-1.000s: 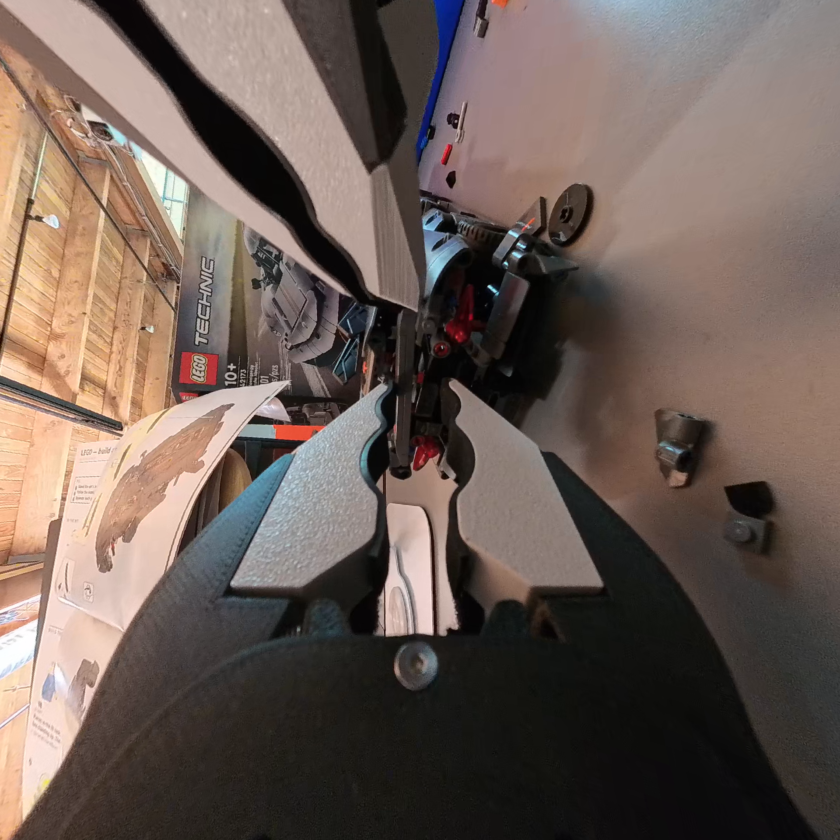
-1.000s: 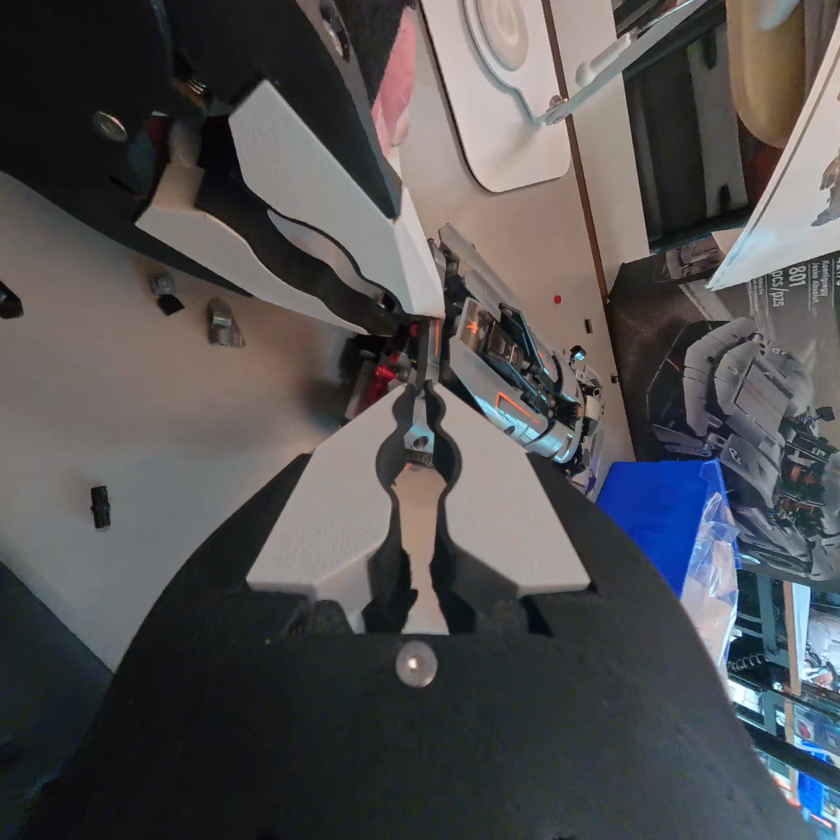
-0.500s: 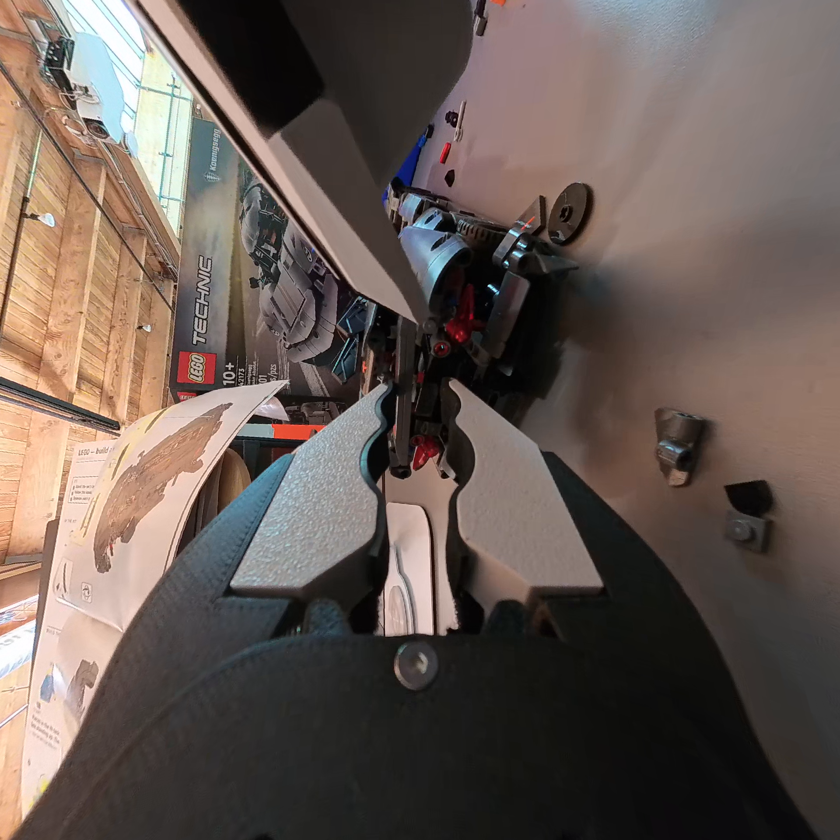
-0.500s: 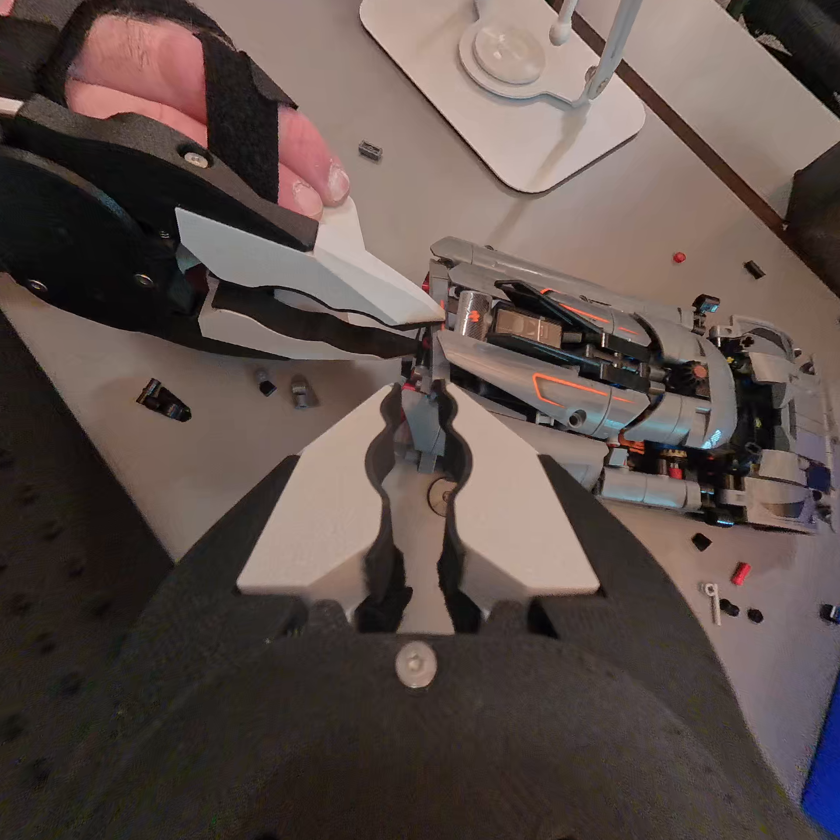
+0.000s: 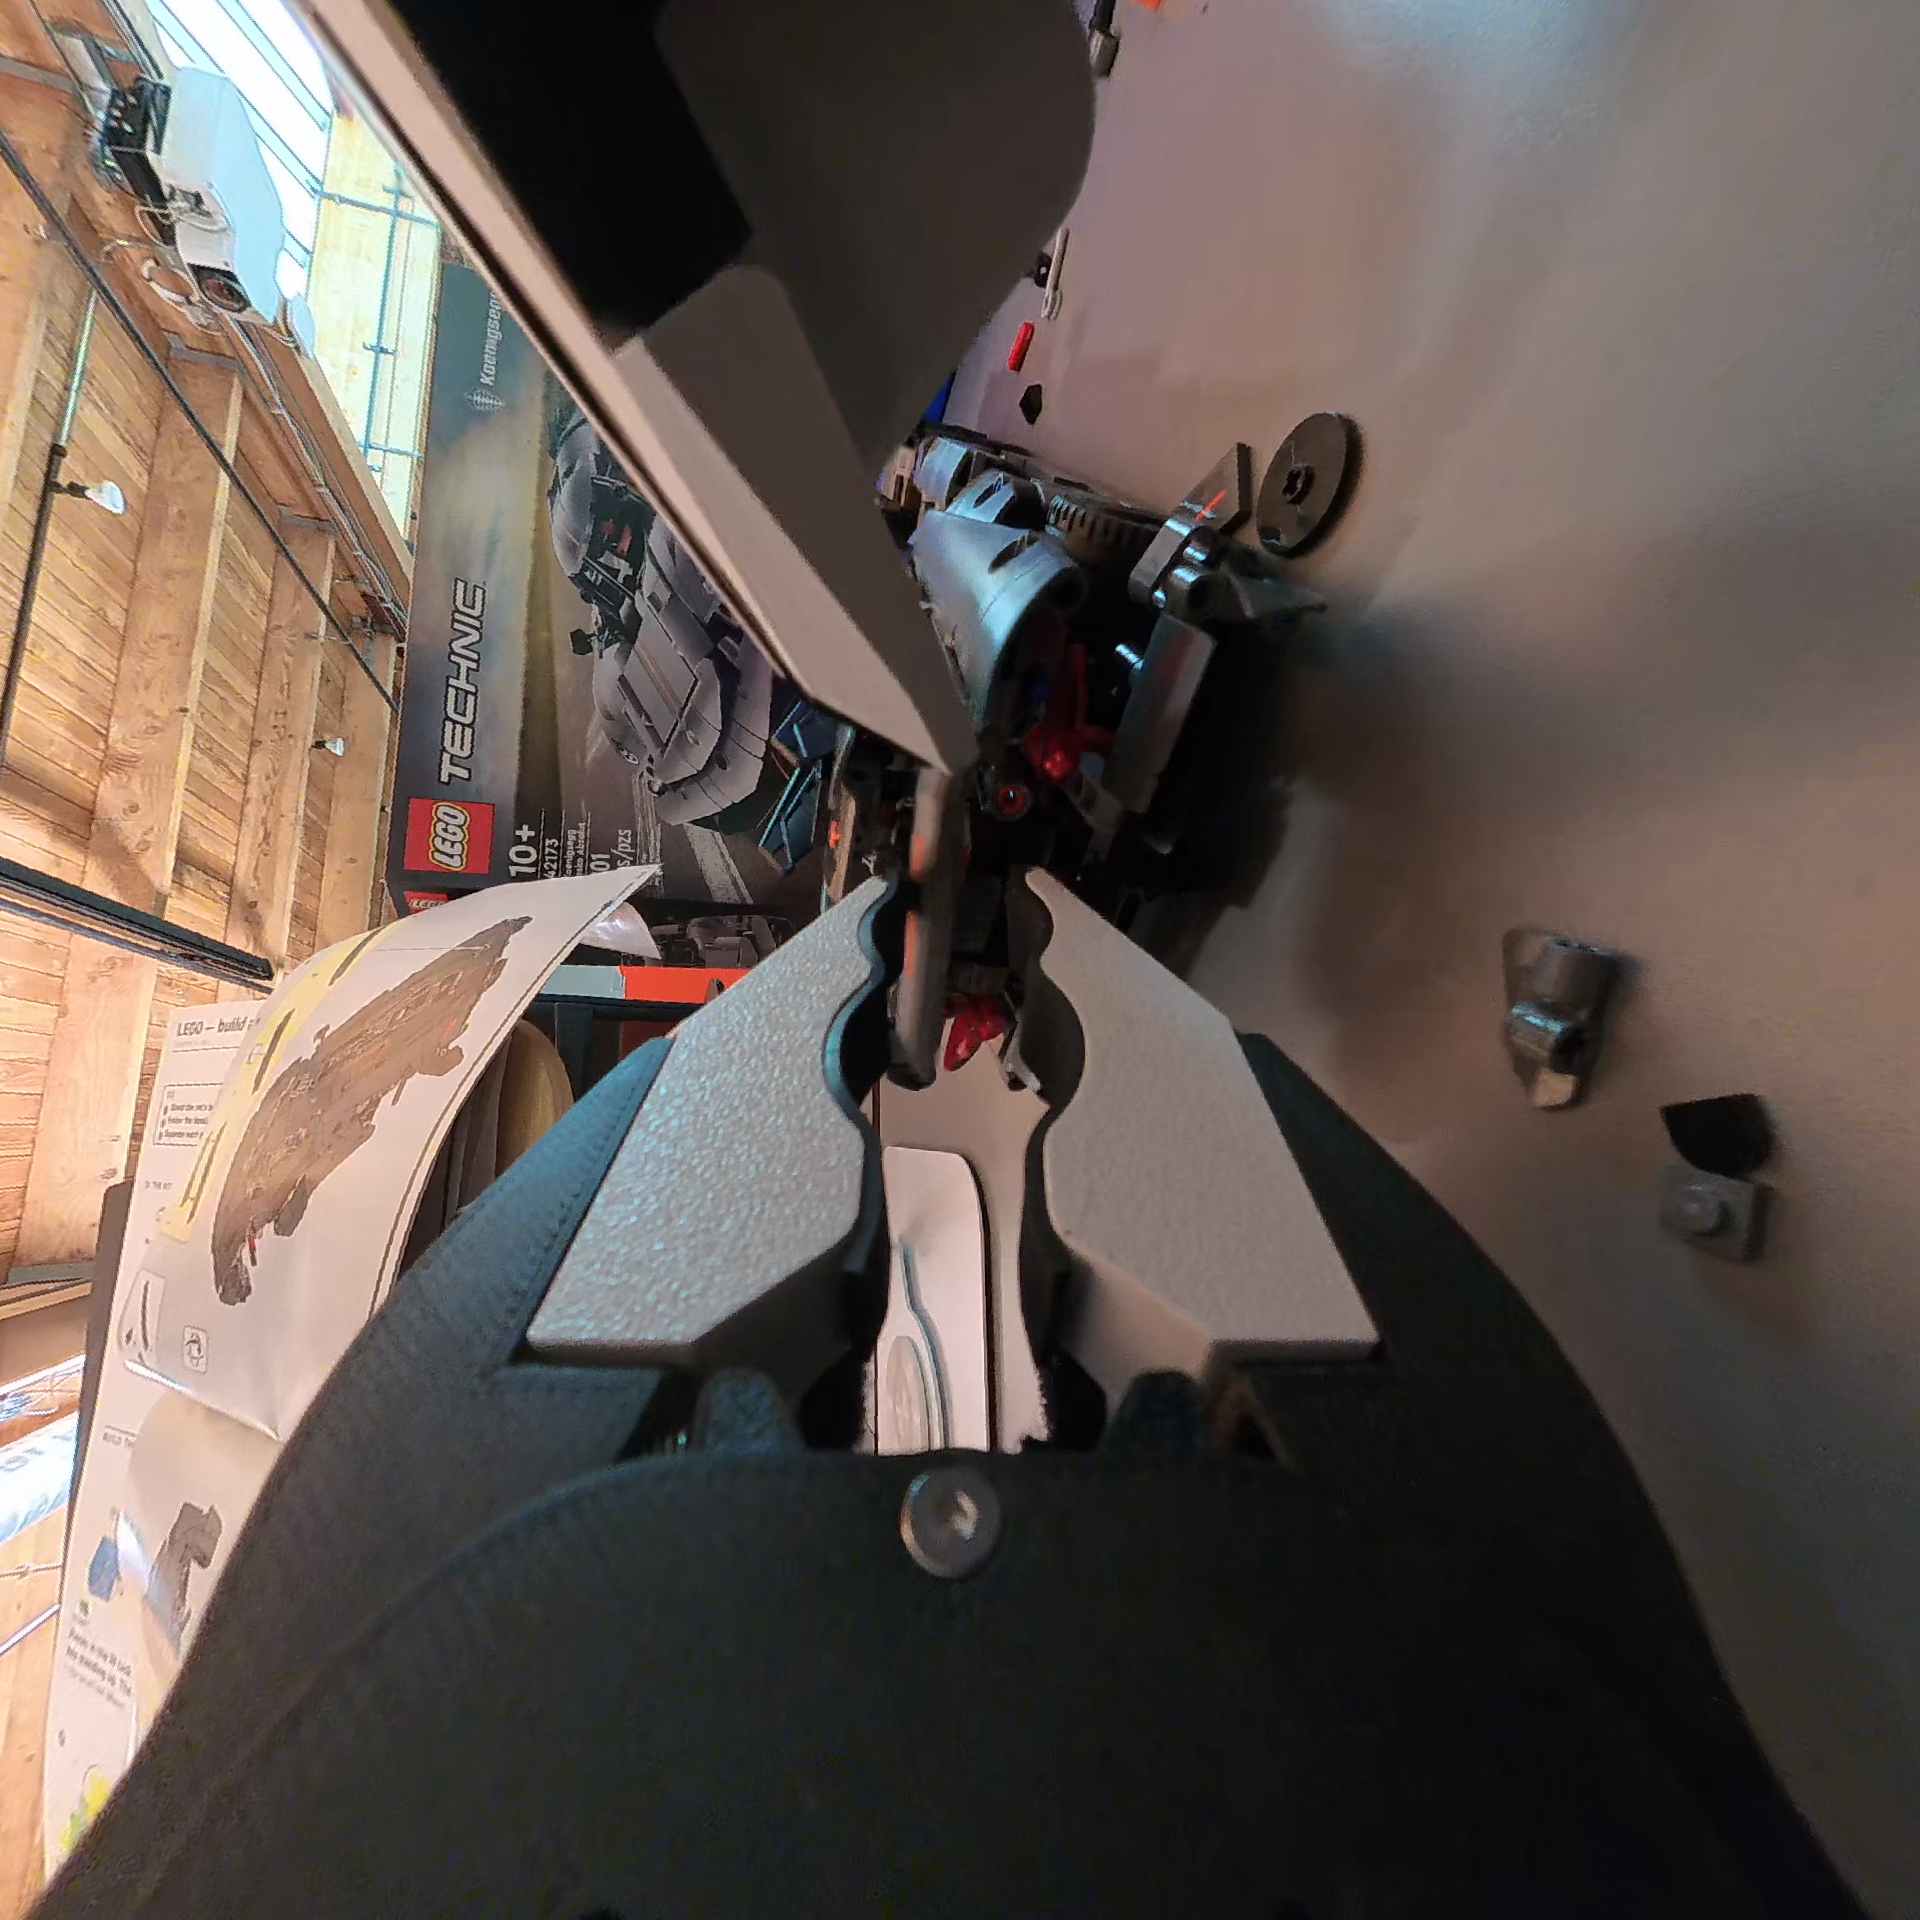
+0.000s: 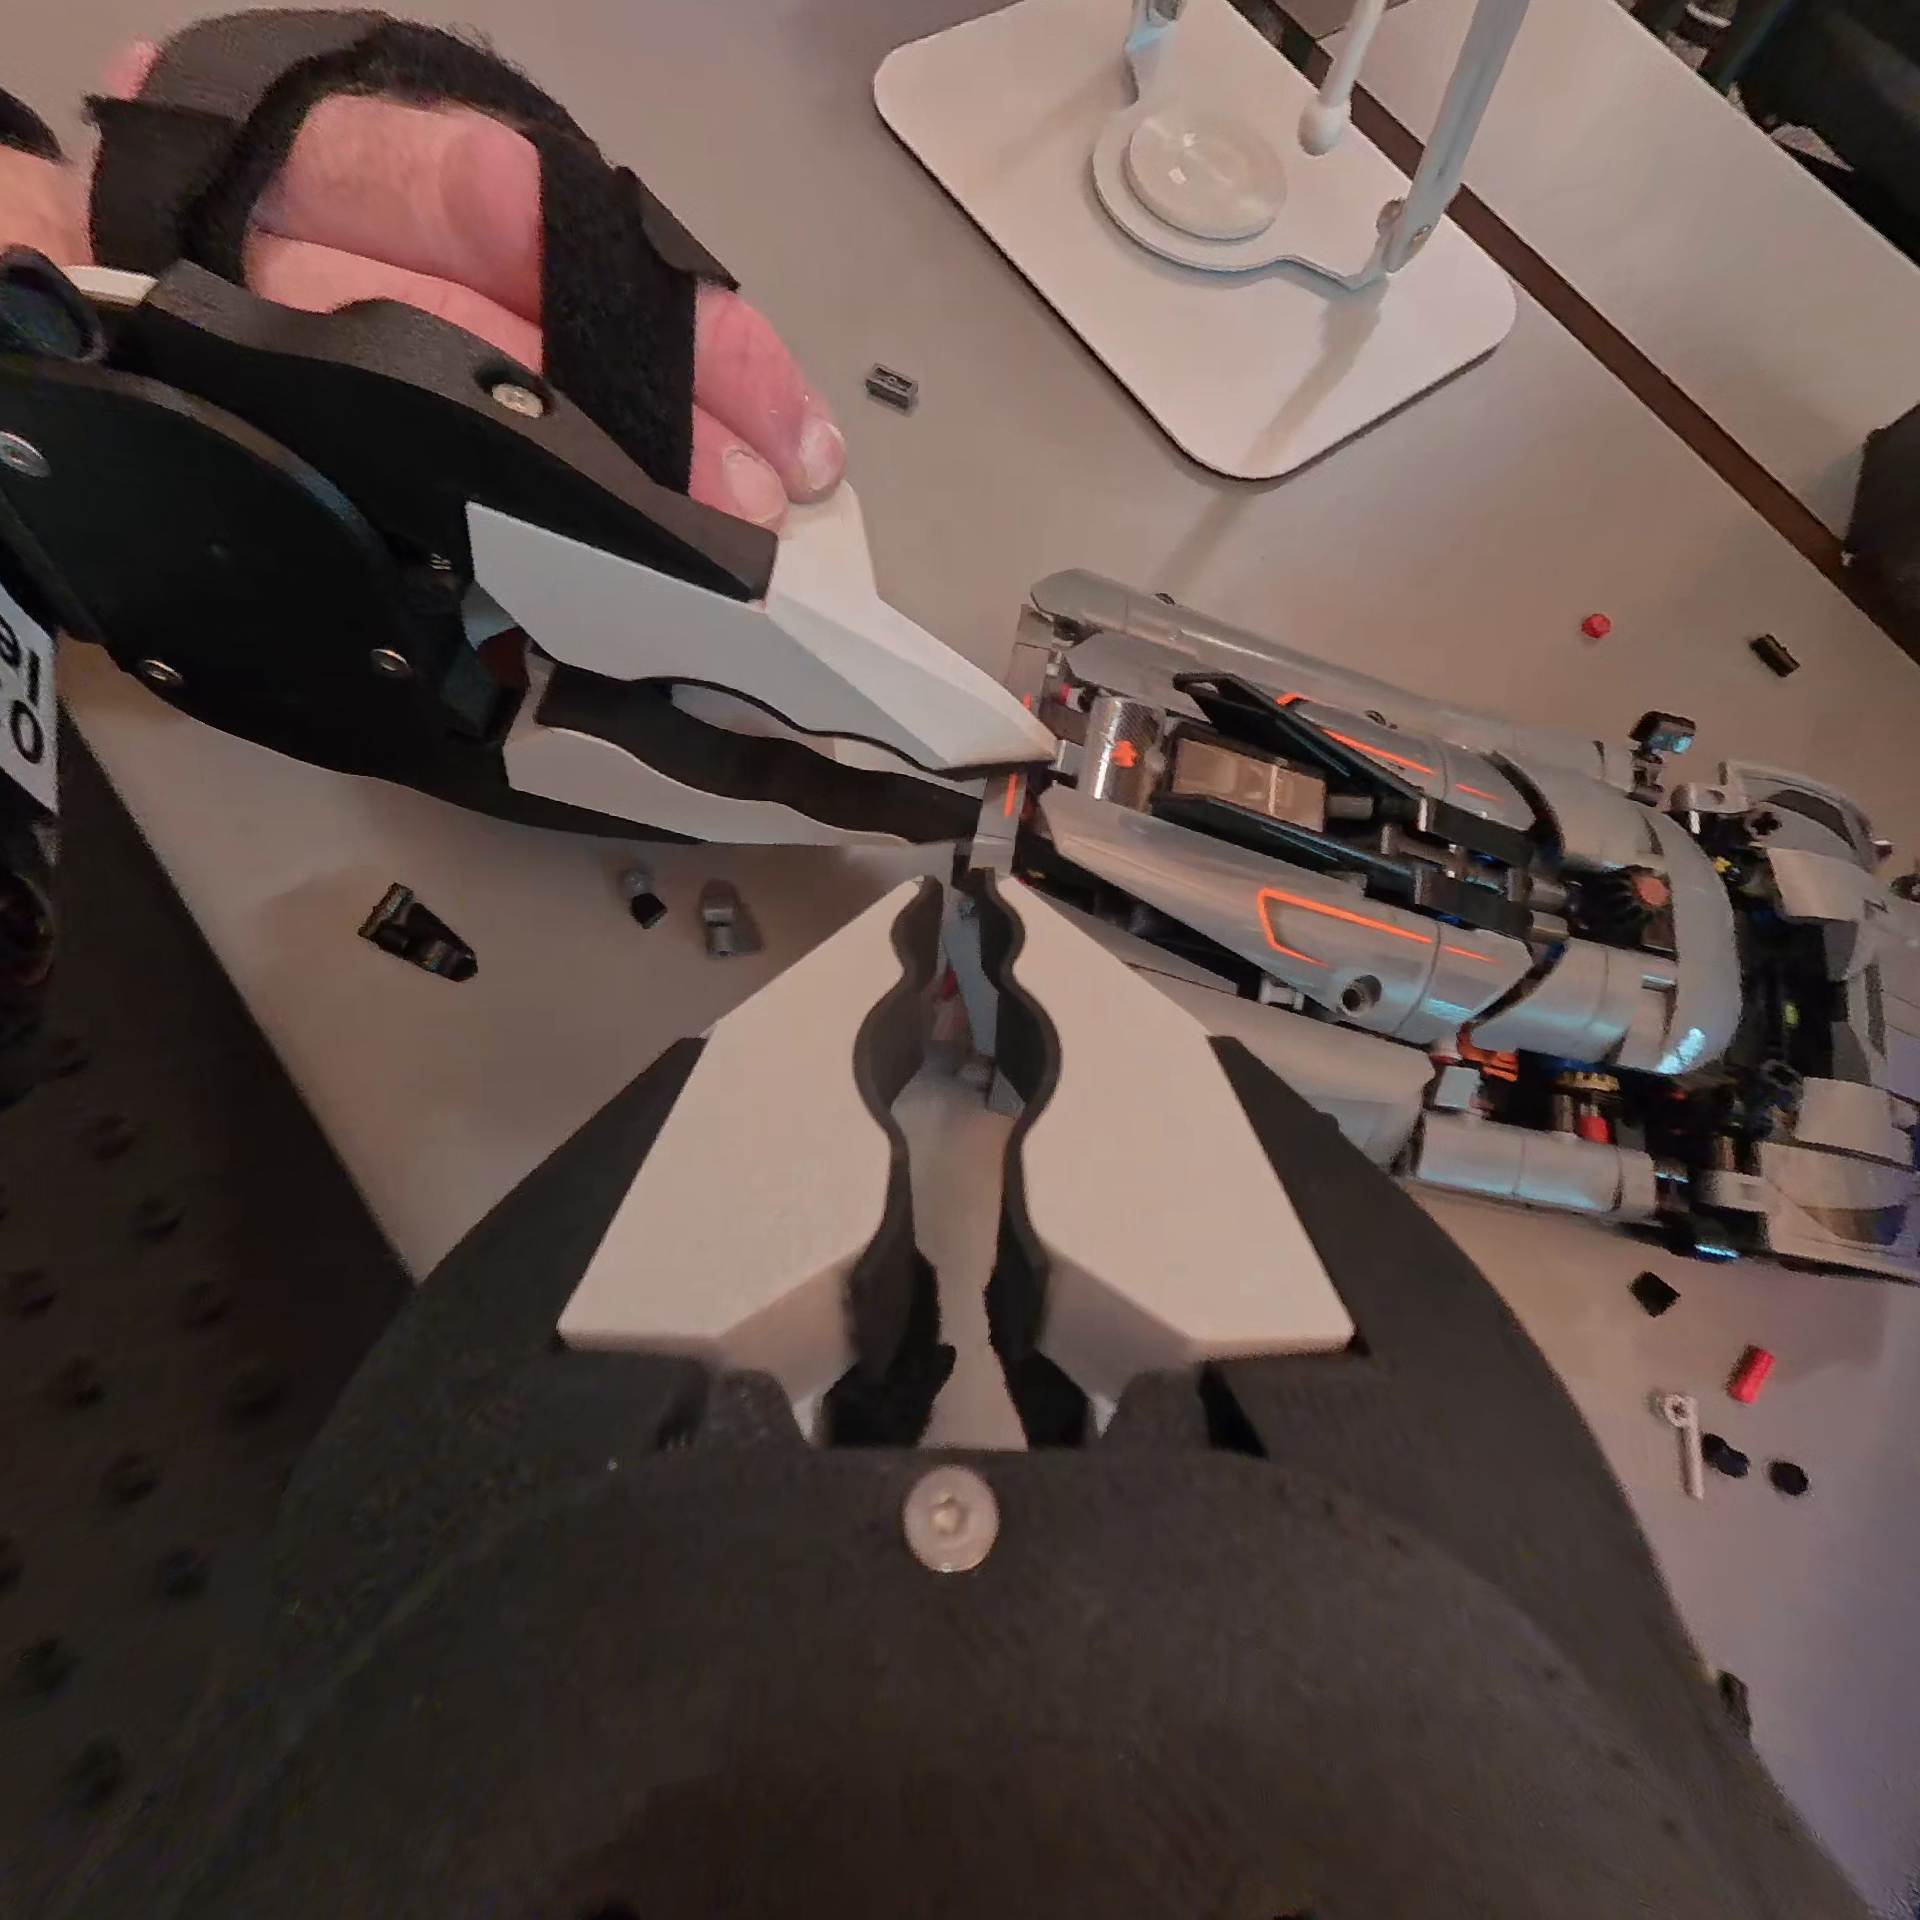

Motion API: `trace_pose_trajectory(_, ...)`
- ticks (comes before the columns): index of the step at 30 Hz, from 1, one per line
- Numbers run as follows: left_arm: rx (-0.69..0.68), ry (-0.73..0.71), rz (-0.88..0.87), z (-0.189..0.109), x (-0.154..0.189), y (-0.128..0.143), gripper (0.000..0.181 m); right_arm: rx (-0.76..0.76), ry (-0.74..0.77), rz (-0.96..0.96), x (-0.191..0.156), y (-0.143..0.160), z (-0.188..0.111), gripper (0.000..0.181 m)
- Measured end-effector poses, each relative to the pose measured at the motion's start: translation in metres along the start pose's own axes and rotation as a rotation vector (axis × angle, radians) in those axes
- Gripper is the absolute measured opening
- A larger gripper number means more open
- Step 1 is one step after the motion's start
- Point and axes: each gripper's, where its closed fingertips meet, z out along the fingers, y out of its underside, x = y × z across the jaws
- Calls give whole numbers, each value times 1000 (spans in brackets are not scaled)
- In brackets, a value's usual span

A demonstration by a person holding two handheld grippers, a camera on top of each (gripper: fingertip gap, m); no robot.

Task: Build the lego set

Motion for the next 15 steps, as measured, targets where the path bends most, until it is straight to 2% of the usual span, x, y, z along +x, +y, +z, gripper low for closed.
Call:
trace_pose_trajectory(4,2,14,14,1,4,-1,9,-36,24,-42,-2,6,8,2)
trace_pose_trajectory(15,7,23,3,-1,2,1,7,15,92,-67,8,1,-6,4)
